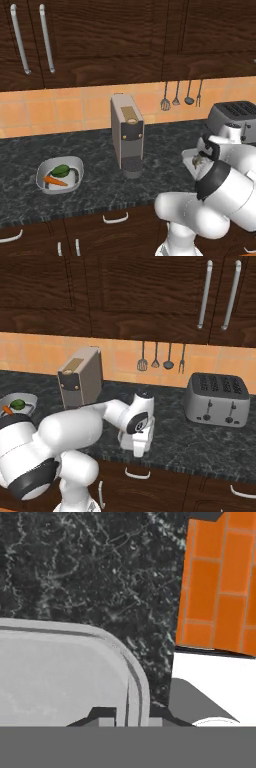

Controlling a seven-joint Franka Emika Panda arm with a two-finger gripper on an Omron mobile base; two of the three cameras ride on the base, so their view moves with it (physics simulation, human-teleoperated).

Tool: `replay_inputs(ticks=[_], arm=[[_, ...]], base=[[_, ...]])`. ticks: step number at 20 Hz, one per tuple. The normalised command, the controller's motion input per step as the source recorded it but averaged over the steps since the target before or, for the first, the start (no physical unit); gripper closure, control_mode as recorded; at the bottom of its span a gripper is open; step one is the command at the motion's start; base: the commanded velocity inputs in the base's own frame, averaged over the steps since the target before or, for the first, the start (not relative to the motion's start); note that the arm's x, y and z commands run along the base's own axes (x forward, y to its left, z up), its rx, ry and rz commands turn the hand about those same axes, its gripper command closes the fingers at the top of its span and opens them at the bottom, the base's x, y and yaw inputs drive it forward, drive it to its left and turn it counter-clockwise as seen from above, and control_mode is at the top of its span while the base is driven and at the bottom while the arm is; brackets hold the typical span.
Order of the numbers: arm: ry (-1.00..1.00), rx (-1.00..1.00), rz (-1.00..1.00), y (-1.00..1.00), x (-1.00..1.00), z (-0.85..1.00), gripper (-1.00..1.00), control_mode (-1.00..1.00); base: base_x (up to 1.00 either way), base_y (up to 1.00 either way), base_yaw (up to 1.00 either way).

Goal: Take the meat container that has the fish and place it on the second highest rack of the freezer. Then take the vegetable container that has the carrot and avocado and place it on the highest rack of the freezer.

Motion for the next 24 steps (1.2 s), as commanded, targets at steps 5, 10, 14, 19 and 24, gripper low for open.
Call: replay_inputs(ticks=[5, 10, 14, 19, 24], arm=[[0.0, 0.0, -0.02, 0.05, -0.13, 0.9, 1.0, -1.0], [-0.02, 0.01, -0.01, 0.22, -0.14, 0.9, 1.0, -1.0], [-0.03, 0.08, -0.06, 0.03, 0.0, 0.76, 1.0, -1.0], [-0.07, 0.21, -0.09, 0.03, -0.12, 0.57, 1.0, -1.0], [-0.14, 0.17, -0.03, 0.39, -0.27, 0.47, 1.0, -1.0]], base=[[0.0, 0.0, 0.0], [0.0, 0.0, 0.0], [0.0, 0.0, 0.0], [0.0, 0.0, 0.0], [0.0, 0.0, 0.0]])
